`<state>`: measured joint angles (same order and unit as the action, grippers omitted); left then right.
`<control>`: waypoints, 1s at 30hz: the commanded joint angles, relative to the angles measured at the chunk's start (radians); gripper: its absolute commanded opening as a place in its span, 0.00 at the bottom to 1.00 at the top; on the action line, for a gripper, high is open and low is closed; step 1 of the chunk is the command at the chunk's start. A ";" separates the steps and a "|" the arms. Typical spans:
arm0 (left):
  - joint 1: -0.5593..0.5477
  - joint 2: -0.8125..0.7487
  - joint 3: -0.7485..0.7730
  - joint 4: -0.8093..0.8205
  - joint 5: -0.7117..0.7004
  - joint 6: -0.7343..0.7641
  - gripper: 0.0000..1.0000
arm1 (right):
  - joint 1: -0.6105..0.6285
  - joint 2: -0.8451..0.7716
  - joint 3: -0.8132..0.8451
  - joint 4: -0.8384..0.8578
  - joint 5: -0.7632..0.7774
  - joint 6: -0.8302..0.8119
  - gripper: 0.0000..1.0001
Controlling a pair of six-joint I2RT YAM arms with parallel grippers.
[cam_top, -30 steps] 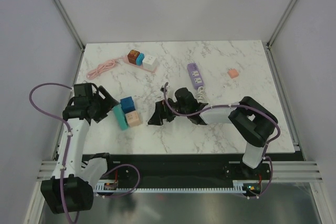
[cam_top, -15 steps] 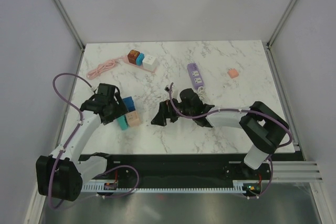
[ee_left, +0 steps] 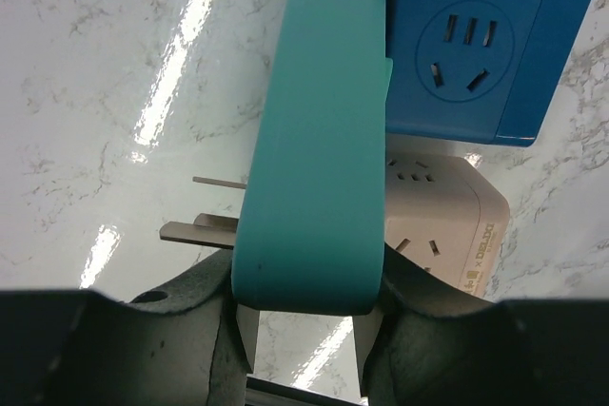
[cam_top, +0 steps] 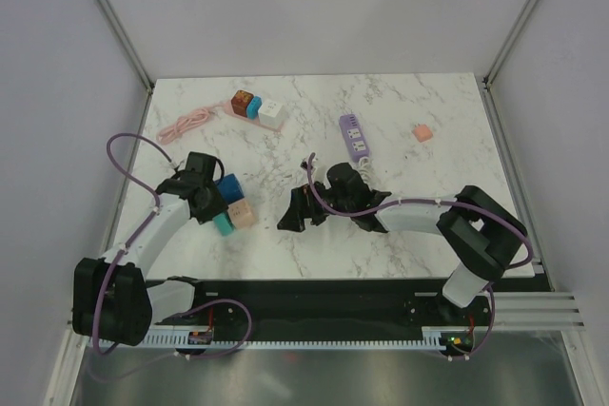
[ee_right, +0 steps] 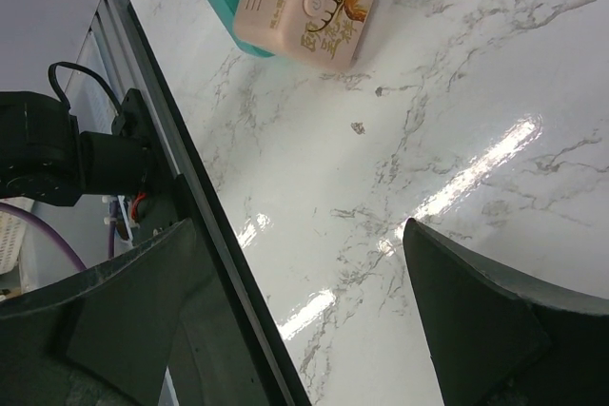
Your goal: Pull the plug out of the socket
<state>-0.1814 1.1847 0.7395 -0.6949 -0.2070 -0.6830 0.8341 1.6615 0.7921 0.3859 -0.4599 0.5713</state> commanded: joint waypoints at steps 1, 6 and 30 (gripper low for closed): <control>-0.004 -0.019 -0.011 0.064 -0.012 -0.027 0.35 | 0.008 -0.017 0.015 0.021 -0.003 0.001 0.98; -0.004 -0.042 -0.025 0.080 0.006 -0.020 0.24 | 0.039 0.130 0.142 0.064 -0.029 0.077 0.98; -0.004 -0.069 -0.052 0.101 0.035 -0.013 0.02 | 0.051 0.566 0.535 0.001 -0.057 0.282 0.93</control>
<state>-0.1818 1.1412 0.6926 -0.6338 -0.1833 -0.6838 0.8864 2.1872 1.2980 0.3901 -0.5205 0.8288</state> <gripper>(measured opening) 0.436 0.936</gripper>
